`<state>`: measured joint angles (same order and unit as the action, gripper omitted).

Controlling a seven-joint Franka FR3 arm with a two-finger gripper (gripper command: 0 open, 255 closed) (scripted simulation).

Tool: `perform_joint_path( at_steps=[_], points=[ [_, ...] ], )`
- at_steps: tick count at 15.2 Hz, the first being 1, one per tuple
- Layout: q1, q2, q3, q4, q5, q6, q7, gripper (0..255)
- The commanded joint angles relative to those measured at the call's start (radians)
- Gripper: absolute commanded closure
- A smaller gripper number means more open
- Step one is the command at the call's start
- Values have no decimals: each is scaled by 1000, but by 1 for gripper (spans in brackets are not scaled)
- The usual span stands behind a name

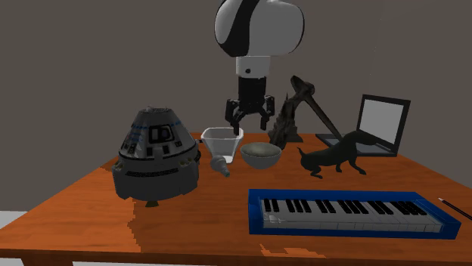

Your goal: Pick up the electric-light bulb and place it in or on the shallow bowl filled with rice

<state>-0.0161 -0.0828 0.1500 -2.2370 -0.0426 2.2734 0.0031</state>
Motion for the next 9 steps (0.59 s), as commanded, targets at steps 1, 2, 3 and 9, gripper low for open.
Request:
perform_joint_path(
  at_steps=[1, 2, 3, 9],
  points=[
    [-1, 80, 3, 42, -21, 44, 15, 0],
    [-1, 119, 4, 69, -31, 59, 24, 0],
    [1, 158, 4, 97, -42, 72, 32, 0],
    [19, 391, -7, 295, -104, 124, 75, 0]
  ],
)
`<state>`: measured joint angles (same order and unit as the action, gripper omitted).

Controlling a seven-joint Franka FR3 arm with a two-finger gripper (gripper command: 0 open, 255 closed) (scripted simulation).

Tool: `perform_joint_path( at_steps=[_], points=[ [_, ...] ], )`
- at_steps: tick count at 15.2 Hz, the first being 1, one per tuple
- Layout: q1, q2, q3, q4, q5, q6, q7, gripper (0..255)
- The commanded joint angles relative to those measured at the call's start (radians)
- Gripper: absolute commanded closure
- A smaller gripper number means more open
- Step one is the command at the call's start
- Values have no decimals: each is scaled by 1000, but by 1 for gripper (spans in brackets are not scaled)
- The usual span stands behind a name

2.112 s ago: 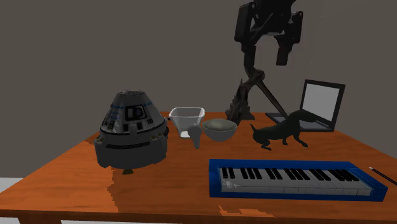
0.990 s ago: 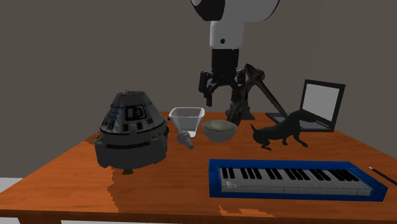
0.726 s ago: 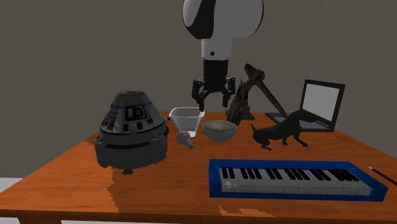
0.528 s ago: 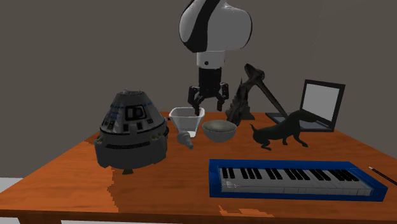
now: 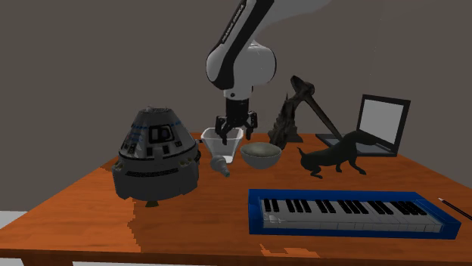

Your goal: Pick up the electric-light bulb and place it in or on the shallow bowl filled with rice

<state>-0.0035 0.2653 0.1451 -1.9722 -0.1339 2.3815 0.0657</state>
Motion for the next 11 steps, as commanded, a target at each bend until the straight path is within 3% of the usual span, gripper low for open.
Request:
perform_joint_path(
  at_steps=[1, 3, 11],
  points=[
    [11, 81, -5, 68, -21, 20, 17, 0],
    [21, 160, -12, 149, -36, 24, 26, 0],
    [27, 239, -24, 162, -53, 89, 36, 0]
  ],
)
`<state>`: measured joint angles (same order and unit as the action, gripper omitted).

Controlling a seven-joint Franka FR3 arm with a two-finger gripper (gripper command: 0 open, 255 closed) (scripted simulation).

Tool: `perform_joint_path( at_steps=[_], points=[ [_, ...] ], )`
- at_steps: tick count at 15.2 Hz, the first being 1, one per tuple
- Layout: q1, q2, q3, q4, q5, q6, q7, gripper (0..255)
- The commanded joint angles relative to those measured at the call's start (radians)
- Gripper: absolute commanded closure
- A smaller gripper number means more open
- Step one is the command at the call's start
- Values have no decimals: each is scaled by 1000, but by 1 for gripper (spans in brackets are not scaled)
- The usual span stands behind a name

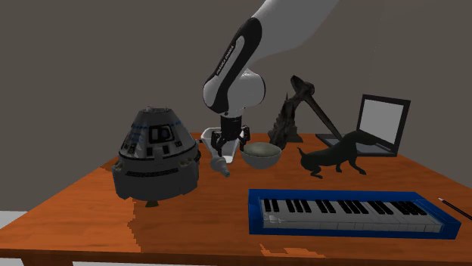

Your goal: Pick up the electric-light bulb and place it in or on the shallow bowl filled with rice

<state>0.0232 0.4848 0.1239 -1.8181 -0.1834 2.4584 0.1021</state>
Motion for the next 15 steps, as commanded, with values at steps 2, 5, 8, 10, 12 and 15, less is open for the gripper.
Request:
perform_joint_path(
  at_steps=[2, 5, 8, 10, 12, 15],
  points=[
    [0, 20, -3, 8, -3, 12, 0, 0],
    [0, 20, -3, 8, -3, 12, 0, 0],
    [0, 19, -3, 8, -3, 12, 0, 0],
    [0, 19, -3, 8, -3, 12, 0, 255],
    [0, 19, -3, 8, -3, 12, 0, 255],
    [0, 19, -3, 8, -3, 12, 0, 255]
  ],
)
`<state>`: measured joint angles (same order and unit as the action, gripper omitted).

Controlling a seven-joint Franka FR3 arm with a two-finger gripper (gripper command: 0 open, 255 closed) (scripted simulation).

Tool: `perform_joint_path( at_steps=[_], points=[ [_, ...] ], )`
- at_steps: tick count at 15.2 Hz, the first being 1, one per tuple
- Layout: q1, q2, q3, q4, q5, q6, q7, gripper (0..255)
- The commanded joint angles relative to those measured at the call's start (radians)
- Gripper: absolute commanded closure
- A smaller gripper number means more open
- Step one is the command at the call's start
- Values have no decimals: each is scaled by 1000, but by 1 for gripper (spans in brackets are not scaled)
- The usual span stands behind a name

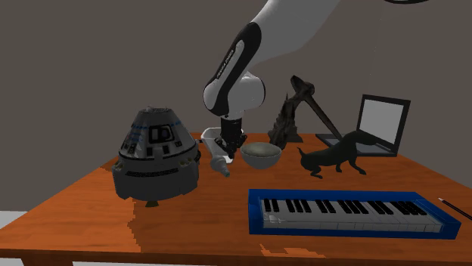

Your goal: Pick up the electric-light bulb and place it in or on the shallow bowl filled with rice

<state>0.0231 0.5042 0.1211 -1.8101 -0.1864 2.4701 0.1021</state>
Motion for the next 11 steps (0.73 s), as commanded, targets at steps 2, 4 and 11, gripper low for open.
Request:
perform_joint_path(
  at_steps=[2, 4, 11],
  points=[
    [0, 0, 0, 0, 0, 0, 0, 255],
    [0, 0, 0, 0, 0, 0, 0, 0],
    [127, 91, -74, 12, -176, 90, 99, 0]
  ],
)
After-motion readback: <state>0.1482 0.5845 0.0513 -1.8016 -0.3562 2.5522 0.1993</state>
